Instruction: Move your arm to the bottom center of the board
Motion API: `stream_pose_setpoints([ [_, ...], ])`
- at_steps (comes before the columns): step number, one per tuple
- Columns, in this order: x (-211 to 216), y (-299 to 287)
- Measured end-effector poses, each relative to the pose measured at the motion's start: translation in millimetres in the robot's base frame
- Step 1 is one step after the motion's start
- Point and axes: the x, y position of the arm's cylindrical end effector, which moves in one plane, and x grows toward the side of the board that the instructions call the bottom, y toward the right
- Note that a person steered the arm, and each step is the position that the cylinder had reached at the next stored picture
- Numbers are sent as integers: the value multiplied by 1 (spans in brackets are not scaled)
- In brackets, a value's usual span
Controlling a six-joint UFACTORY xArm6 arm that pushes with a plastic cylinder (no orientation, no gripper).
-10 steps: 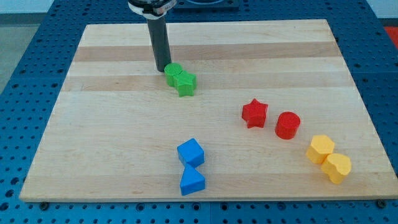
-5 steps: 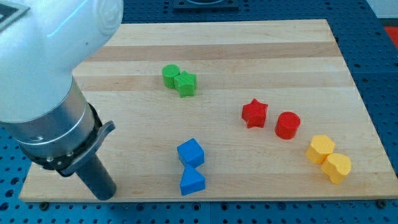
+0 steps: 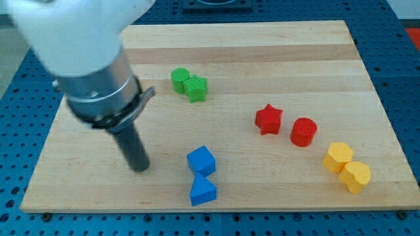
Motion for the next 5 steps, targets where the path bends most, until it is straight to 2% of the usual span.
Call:
stream_pose_setpoints([
  [1,-33,50],
  [2,-45,101],
  [3,-21,152],
  [4,24,175],
  [5,72,173],
])
